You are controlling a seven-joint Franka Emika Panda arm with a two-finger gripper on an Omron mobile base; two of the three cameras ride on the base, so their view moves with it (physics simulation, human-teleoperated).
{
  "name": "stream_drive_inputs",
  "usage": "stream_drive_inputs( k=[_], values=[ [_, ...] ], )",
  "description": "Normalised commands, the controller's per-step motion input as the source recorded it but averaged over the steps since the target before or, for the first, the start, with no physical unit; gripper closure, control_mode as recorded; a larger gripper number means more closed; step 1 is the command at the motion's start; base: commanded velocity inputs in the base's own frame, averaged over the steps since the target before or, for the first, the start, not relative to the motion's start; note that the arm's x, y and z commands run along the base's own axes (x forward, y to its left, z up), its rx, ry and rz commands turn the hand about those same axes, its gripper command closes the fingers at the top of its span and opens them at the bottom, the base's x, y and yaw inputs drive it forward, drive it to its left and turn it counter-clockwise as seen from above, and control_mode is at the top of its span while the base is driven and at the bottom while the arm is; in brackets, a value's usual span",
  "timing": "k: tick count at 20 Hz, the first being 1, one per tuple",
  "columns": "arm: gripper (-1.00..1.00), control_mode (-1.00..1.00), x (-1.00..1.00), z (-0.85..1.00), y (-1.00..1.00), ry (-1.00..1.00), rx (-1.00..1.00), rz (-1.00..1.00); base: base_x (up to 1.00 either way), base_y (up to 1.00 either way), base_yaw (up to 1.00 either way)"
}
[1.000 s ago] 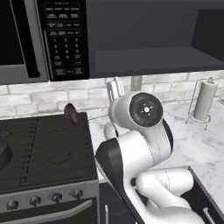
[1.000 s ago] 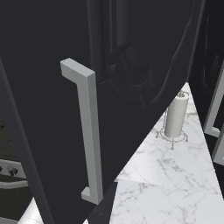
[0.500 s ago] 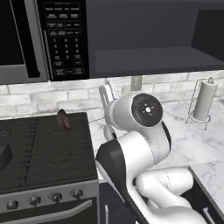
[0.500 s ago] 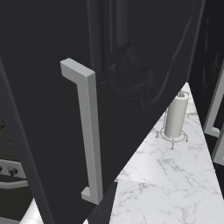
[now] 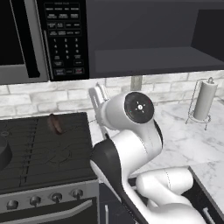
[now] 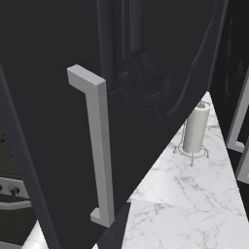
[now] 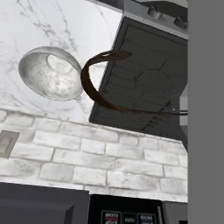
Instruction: Open the cabinet and move the ladle to the pot. Then close the cabinet.
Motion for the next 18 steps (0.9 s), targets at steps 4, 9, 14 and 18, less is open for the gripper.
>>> stream_drive_inputs(
  k=[4, 9, 14, 18],
  values=[
    [1.0, -1.0, 0.13, -0.17, 0.29, 0.0, 0.0, 0.03, 0.0, 0.0, 0.0],
    [1.0, -1.0, 0.21, -0.14, 0.19, 0.0, 0.0, 0.01, 0.0, 0.0, 0.0],
    [1.0, -1.0, 0.37, -0.19, 0.05, 0.0, 0.0, 0.01, 0.0, 0.0, 0.0],
    [1.0, -1.0, 0.3, -0.16, 0.07, 0.0, 0.0, 0.01, 0.0, 0.0, 0.0]
  ],
)
